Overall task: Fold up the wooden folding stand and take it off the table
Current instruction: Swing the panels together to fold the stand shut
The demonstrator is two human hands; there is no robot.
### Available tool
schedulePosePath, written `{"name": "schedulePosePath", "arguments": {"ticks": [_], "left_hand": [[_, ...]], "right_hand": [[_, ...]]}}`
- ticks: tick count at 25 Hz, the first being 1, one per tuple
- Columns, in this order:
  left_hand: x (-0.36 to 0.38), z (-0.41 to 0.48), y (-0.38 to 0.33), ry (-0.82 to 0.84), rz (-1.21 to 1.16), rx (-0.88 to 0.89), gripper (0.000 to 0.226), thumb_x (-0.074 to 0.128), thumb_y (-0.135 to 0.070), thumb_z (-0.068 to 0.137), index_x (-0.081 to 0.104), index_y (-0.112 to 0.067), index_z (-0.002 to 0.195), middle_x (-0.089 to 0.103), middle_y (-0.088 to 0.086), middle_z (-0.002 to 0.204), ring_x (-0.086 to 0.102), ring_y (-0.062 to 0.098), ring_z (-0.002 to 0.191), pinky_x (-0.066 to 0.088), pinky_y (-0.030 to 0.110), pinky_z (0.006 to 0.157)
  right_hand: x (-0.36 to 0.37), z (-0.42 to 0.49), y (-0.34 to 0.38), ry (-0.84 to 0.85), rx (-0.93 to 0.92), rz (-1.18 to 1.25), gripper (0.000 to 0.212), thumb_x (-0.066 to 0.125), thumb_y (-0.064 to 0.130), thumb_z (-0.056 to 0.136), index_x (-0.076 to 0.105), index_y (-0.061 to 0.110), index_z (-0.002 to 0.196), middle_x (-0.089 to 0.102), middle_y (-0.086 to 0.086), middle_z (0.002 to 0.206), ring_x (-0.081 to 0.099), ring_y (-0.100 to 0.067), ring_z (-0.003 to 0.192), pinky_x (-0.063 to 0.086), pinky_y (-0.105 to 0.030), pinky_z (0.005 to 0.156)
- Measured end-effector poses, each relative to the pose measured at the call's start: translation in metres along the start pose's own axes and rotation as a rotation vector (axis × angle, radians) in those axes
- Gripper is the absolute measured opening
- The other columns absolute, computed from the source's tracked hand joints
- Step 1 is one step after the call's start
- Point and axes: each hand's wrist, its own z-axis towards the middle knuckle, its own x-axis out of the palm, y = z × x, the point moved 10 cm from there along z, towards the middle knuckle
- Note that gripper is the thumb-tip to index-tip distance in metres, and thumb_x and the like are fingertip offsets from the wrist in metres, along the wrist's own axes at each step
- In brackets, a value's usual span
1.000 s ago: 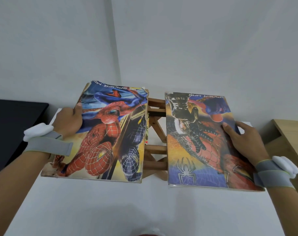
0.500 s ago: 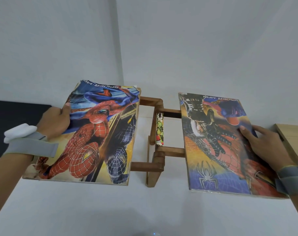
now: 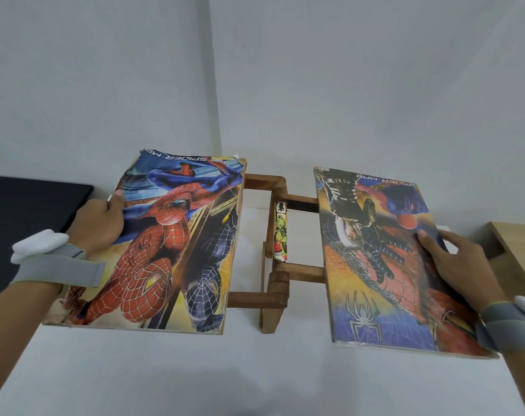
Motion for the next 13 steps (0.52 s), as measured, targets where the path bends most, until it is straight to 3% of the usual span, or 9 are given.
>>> {"name": "schedulePosePath", "arguments": {"ticks": [10, 13], "left_hand": [[0.017, -0.010, 0.007, -0.020, -0.026, -0.091, 0.069, 0.023, -0.039, 0.104, 0.062, 0.018, 0.108, 0.062, 0.039, 0.112, 0.059, 0.048, 0.106, 0.044, 0.046, 0.093], [0.029, -0.013, 0.014, -0.005, -0.039, -0.153, 0.067, 0.024, -0.037, 0.104, 0.060, 0.018, 0.115, 0.058, 0.038, 0.122, 0.055, 0.048, 0.115, 0.040, 0.046, 0.100]], "right_hand": [[0.035, -0.007, -0.018, 0.057, 0.072, 0.051, 0.058, 0.048, 0.059, 0.089, 0.060, 0.014, 0.123, 0.065, -0.016, 0.123, 0.062, -0.036, 0.103, 0.048, -0.049, 0.094], [0.052, -0.009, -0.028, 0.086, 0.122, 0.071, 0.058, 0.047, 0.060, 0.089, 0.061, 0.010, 0.114, 0.066, -0.019, 0.119, 0.062, -0.036, 0.098, 0.048, -0.048, 0.092]]}}
